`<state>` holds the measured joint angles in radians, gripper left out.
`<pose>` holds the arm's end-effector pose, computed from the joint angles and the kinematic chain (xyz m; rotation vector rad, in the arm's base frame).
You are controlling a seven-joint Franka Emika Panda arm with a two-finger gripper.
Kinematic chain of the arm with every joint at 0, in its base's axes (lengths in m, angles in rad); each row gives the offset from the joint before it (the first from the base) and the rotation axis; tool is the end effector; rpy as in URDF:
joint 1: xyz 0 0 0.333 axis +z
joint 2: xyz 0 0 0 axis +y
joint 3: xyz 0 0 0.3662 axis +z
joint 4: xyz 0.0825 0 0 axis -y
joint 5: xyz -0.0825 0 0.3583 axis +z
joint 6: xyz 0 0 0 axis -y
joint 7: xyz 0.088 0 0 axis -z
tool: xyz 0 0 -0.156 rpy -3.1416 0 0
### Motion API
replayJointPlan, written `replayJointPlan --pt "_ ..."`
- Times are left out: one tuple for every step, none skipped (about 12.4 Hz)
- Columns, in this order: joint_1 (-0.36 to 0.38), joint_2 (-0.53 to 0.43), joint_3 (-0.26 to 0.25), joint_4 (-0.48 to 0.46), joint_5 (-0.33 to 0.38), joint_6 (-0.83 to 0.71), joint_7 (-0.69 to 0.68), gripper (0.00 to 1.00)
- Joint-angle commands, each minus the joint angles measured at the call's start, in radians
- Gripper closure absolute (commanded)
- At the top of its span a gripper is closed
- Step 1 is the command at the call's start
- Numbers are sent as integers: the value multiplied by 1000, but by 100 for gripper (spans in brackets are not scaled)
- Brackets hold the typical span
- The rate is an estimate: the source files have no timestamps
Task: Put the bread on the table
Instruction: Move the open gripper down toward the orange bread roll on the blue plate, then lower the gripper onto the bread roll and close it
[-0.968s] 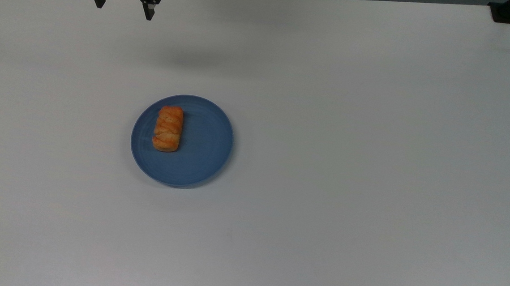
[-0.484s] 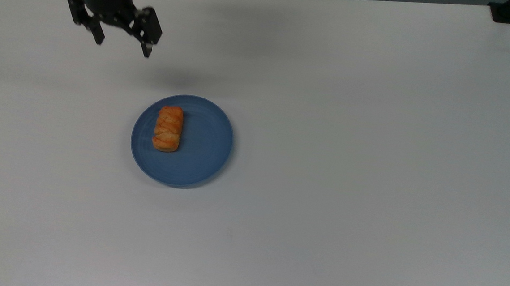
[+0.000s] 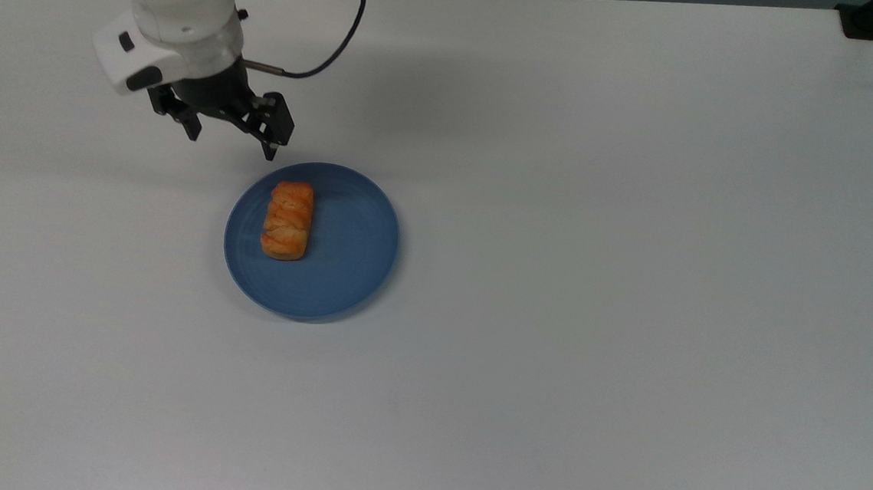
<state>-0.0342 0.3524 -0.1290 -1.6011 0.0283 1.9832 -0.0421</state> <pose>0.6526 -0.0943 0.4392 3.1138 -0.1925 0.0478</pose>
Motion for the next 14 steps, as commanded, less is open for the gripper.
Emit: replayJointPlan --pt "40 54 -4 -2 21 55 -5 0" --pt "57 75 -4 -3 18 90 26 0" --pt "75 101 -4 -5 6 133 78 0" --pt "91 124 -4 -5 1 166 106 0" --pt "102 138 -4 -5 -1 192 116 0" --pt "108 148 -4 -6 -2 203 120 0" --pt "108 149 -4 -6 -11 204 120 1" --pt "108 154 -4 -16 -30 204 120 9" --pt "108 155 -4 -19 -40 204 117 20" --pt "108 155 -4 -22 -45 204 108 35" --pt "108 155 -4 -26 -45 204 105 50" --pt "108 155 -4 -26 -45 203 91 70" --pt "108 155 -4 -26 -45 203 78 81" --pt "106 155 -4 -26 -45 201 56 98"
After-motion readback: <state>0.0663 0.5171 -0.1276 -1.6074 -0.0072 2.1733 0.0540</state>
